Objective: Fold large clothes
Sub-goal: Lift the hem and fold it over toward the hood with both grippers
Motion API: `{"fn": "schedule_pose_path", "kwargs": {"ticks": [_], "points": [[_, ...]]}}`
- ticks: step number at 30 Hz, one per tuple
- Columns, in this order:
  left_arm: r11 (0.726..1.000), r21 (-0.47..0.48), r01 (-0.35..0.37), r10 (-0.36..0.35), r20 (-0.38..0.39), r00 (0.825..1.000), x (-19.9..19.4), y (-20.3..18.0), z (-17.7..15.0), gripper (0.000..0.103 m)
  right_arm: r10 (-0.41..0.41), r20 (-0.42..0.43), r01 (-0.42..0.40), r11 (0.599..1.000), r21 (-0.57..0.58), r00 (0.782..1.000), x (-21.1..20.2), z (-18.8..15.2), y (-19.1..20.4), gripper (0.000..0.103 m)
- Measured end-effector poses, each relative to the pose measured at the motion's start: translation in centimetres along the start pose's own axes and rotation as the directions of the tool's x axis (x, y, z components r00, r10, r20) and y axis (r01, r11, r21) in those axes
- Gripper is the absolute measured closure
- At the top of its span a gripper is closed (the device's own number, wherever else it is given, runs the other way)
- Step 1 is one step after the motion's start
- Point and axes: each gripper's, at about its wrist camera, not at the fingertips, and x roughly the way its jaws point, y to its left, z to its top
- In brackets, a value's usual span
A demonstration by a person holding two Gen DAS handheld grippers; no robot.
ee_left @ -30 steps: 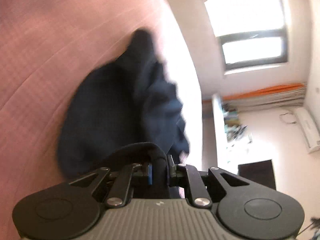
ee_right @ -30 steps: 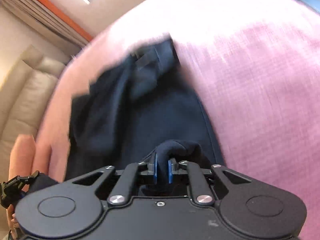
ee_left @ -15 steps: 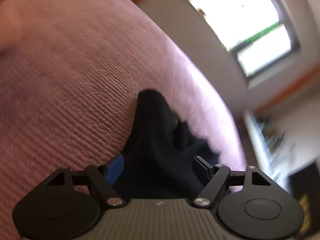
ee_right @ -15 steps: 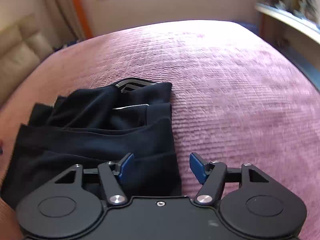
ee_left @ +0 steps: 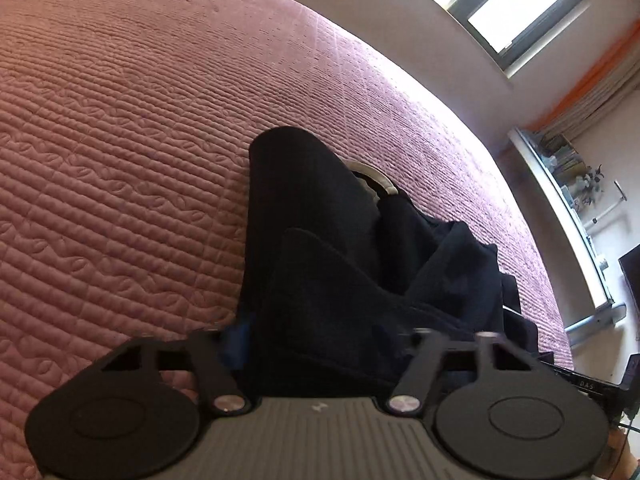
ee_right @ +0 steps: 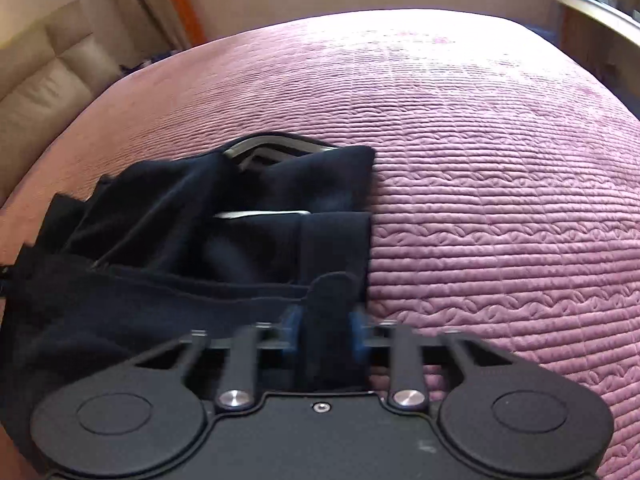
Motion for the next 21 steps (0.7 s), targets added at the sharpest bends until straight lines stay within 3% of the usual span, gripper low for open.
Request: {"fn": "schedule_pose_path", "kwargs": {"ticks": [1, 5, 8, 10, 11, 12, 15, 18, 20, 21], "points": [[0.999, 0.043, -0.025, 0.023, 0.031, 0.999, -0.4, -0.6, -0.3, 0.076, -0.003, 0.03, 0.004, 0.999, -0.035, 1.0, -0.8, -0.4, 0.6, 0.084], [0.969, 0.232, -0.088, 0.058, 0.133, 0.989, -3.3, -3.9, -2.3, 0.082, 0.01, 0.083, 0.001, 0.991, -0.136, 0.997, -3.4, -1.4, 2.9, 0.085], [0.962, 0.27, -0.032, 0.006, 0.097, 0.995, -2.9, -4.5, -2.7, 0.081, 0.033, 0.062, -0.02, 0.98, -0.2, 0.998, -3.1, -1.7, 3.9, 0.085], [0.964, 0.264, -0.014, -0.005, 0.07, 0.998, -1.8, -4.2, -2.4, 0.077, 0.021, 0.048, -0.01, 0.977, -0.211, 0.999, -2.0, -1.4, 3.9, 0.082], [0.968, 0.25, -0.019, 0.001, 0.072, 0.997, -1.7, -4.0, -2.2, 0.073, 0.006, 0.044, 0.003, 0.979, -0.206, 0.999, -1.5, -1.1, 3.7, 0.074], [0.972, 0.235, -0.012, -0.004, 0.07, 0.998, -1.1, -3.6, -1.9, 0.062, 0.003, 0.037, 0.004, 0.982, -0.191, 0.999, -0.9, -0.8, 3.3, 0.07], [0.984, 0.174, 0.03, -0.039, 0.049, 0.998, 0.1, -2.7, -1.4, 0.052, 0.023, 0.015, -0.021, 0.992, -0.124, 1.0, -0.2, -0.1, 2.1, 0.069], [0.981, 0.192, 0.032, -0.042, 0.049, 0.998, 0.4, -2.9, -1.7, 0.046, 0.042, 0.001, -0.042, 0.993, -0.113, 0.999, -0.2, -0.3, 1.9, 0.069], [0.979, 0.204, -0.017, 0.007, 0.051, 0.999, 0.7, -3.3, -1.9, 0.067, 0.02, 0.006, -0.019, 0.991, -0.129, 1.0, -0.5, -0.9, 2.3, 0.073], [0.978, 0.205, -0.04, 0.029, 0.056, 0.998, 0.8, -3.4, -2.0, 0.084, 0.001, 0.021, 0.003, 0.989, -0.147, 1.0, -0.9, -1.3, 2.7, 0.088]]}}
